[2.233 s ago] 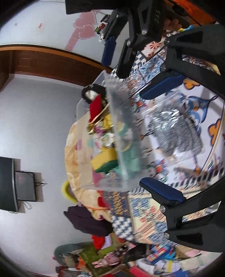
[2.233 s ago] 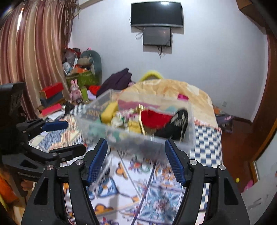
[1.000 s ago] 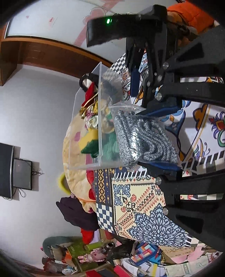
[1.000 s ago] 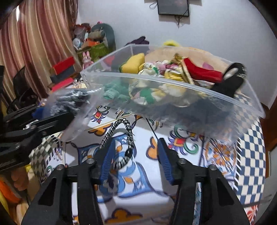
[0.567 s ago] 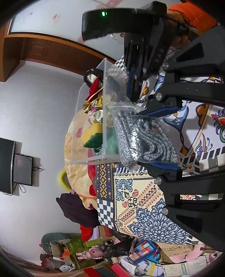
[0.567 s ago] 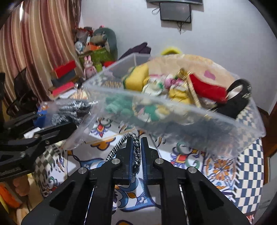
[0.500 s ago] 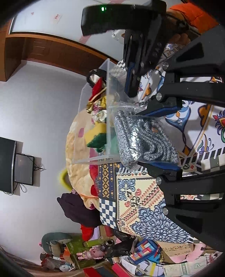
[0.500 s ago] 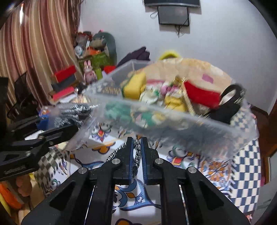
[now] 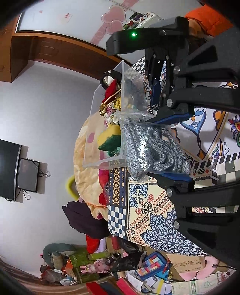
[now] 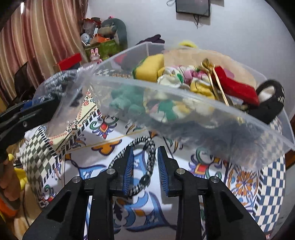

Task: Organize soft objects
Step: 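Lower the sock bundle and beaded strap into the box and open both grippers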

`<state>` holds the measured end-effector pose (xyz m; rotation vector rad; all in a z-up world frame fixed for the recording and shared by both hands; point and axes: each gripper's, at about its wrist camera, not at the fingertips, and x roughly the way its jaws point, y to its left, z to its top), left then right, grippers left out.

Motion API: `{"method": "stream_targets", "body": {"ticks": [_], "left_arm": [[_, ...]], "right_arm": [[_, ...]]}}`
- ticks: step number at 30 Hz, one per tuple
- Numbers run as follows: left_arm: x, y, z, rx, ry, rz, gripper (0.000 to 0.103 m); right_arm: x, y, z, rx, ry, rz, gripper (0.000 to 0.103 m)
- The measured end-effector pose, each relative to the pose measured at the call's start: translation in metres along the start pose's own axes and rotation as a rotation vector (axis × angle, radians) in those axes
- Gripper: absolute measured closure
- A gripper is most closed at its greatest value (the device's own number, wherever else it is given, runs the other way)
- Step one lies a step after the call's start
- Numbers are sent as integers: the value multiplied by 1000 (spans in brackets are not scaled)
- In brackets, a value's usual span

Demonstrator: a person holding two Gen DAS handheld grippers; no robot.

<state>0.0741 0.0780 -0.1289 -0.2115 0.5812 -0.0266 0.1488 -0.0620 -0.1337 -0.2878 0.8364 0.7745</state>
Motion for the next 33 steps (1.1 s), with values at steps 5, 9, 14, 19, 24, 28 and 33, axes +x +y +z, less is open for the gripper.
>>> {"method": "stream_targets", "body": {"ticks": [5,9,14,19,24,28,33], "left_arm": [[2,2,-1,-1,3,5,59],[0,1,5,-7,-5,-4,59],[-3,-8,21,12,-37,-6,59],[1,-18,45,30,-71,-19,59],[16,-27,63,38,-72,-29,59],[34,-35,71,53,-55,-22,59],[59,-40,76,65,-13,-24,59]], "right_arm": [[-14,7,4,-40,-46,-32,97],[-36,5,9,-33,-103,-32,97],[-65,-5,22,0,-191,-41,97],[-86,-20,35,35,-274,-101,97],[-93,-37,46,92,-325,-145,97],[-91,-47,50,117,-332,-177,97],[-77,-57,53,147,-303,-195,97]]}}
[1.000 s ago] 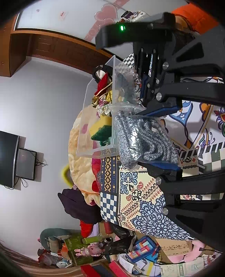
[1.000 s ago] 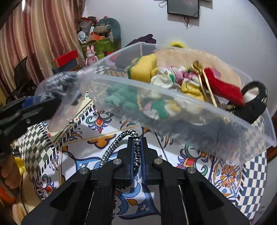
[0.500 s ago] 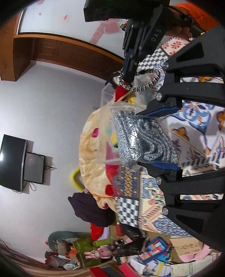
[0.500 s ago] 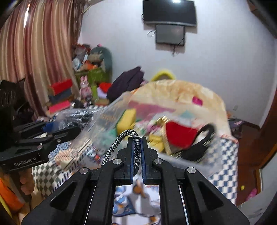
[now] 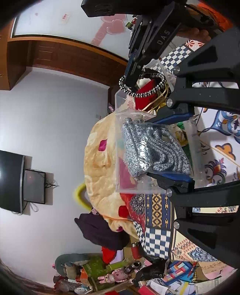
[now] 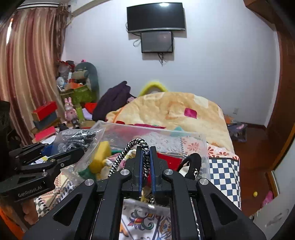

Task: Organize soft objects
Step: 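Lower the sock bundle and beaded strap into the box and open both grippers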

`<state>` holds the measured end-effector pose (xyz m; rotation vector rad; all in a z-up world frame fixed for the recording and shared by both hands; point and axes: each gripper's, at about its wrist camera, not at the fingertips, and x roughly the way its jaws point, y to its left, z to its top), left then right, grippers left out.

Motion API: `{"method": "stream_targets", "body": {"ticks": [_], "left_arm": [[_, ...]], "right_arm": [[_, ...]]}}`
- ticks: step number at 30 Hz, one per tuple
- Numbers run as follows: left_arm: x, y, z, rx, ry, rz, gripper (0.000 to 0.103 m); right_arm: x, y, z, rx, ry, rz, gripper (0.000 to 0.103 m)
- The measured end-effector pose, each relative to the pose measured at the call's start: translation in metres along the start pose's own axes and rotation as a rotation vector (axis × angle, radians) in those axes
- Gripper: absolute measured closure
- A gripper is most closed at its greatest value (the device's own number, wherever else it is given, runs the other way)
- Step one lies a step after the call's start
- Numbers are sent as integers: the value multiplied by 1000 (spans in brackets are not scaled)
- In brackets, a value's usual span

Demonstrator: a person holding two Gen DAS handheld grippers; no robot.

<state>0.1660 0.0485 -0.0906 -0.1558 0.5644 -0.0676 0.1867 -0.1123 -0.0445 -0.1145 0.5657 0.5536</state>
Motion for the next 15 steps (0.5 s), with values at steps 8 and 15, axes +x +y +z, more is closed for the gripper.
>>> {"method": "stream_targets", "body": {"ticks": [8,15], "left_arm": [[34,-10,2,39,62,8,59],[34,-14,-3,49,82,-3,44]], "right_arm": [[24,2,-8,-21,79,-16,97],[18,6,-16,-56,115,11,90]]}}
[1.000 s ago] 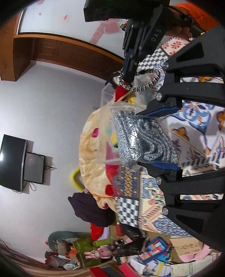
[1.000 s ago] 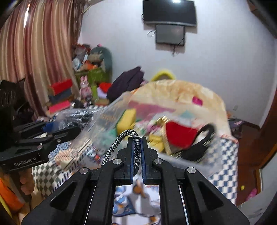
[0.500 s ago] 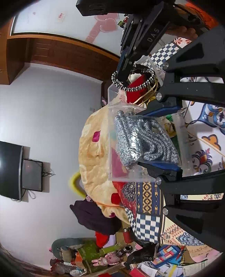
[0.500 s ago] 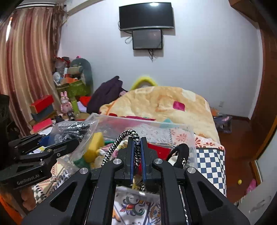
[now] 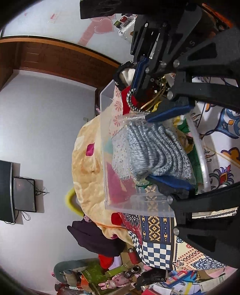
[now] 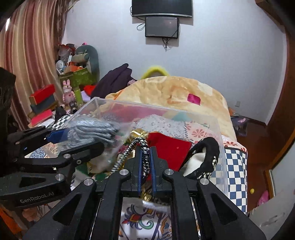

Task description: Organize soft objects

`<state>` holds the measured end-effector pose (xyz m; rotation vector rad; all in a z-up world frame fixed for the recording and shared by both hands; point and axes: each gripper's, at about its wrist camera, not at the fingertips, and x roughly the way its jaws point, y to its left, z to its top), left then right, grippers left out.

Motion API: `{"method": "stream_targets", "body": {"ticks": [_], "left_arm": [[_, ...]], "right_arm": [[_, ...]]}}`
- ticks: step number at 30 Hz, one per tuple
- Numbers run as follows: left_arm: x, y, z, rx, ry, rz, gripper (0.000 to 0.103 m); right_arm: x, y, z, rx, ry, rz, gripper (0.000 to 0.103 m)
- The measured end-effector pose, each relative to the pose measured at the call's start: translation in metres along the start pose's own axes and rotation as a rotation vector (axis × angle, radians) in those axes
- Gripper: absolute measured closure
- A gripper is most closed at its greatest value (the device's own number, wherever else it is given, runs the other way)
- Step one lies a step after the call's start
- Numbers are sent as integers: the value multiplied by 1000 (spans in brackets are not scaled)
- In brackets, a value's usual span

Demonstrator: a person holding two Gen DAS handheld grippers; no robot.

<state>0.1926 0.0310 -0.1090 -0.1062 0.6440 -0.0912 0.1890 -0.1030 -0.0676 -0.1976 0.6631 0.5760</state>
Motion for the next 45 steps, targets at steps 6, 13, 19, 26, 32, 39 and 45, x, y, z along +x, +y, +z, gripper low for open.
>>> {"method": "stream_targets", "body": {"ticks": [6,13,19,26,32,39,45], "left_arm": [[-18,-3,-3,14,-34,7,40],[-62,-5,3,9,-127,-14,37],[-96,-6,9,12,-209,-2,28],[-92,-2,4,14,-190,11,28],[-82,-2,-2,14,-166,12,28],[-91,-8,0,25,-197,25,28],[-116,-14,9,24,-262,13,28]], "right_arm": [[-10,-3,-1,-2,-12,3,70],[-46,-9,5,9,-95,26,65],[-69,-5,15,-21,-173,-11,48],[-23,-5,21,-18,-79,-51,48],[14,-10,11,-37,44,-60,48],[-27,-12,3,-19,-34,-21,48],[-85,-9,14,-15,-191,9,33]]}}
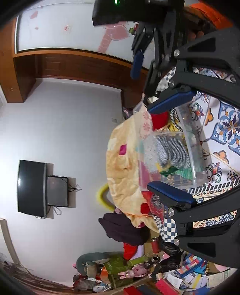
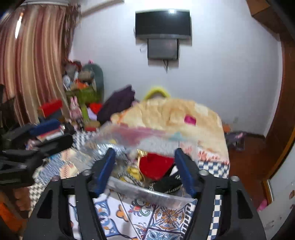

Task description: Organize soft objects

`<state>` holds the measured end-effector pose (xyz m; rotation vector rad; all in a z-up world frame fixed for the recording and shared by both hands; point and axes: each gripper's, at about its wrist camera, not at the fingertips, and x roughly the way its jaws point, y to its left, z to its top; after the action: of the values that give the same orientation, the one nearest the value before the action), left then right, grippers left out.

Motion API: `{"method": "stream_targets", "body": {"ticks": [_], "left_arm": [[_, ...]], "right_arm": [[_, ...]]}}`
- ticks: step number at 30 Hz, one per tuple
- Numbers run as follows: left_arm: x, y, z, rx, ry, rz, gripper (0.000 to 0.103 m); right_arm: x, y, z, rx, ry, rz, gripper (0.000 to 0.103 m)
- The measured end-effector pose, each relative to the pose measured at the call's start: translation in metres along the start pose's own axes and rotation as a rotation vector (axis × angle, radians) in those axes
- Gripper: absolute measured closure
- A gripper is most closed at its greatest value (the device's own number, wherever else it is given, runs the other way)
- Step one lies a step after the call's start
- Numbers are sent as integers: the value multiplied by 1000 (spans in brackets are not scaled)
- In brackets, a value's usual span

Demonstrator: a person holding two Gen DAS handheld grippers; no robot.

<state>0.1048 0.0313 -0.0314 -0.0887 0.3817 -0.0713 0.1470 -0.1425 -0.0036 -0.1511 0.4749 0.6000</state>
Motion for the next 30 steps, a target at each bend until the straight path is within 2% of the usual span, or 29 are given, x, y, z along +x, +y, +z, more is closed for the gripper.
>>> {"method": "stream_targets", "body": {"ticks": [5,6,8,12,14,18,30], "left_arm": [[-26,-9,15,16,-72,-5,27],[-31,-11,18,21,-85,-4,26],[-42,-15,23,29,-116,2,18],[-58,-22,30,36,-158,4,9],[-64,-23,32,33,-169,3,2],[-73,-25,34,39,-188,19,0],[-74,-23,34,24,-186,25,0]], "right_arm": [[-43,8,14,-5,-130,0,31],[-51,9,16,-3,-152,2,28],[-61,11,20,3,-185,5,24],[-80,12,21,12,-238,16,20],[-83,13,20,12,-251,11,15],[-86,12,17,35,-277,-4,0],[-87,9,13,51,-277,-10,0]]}}
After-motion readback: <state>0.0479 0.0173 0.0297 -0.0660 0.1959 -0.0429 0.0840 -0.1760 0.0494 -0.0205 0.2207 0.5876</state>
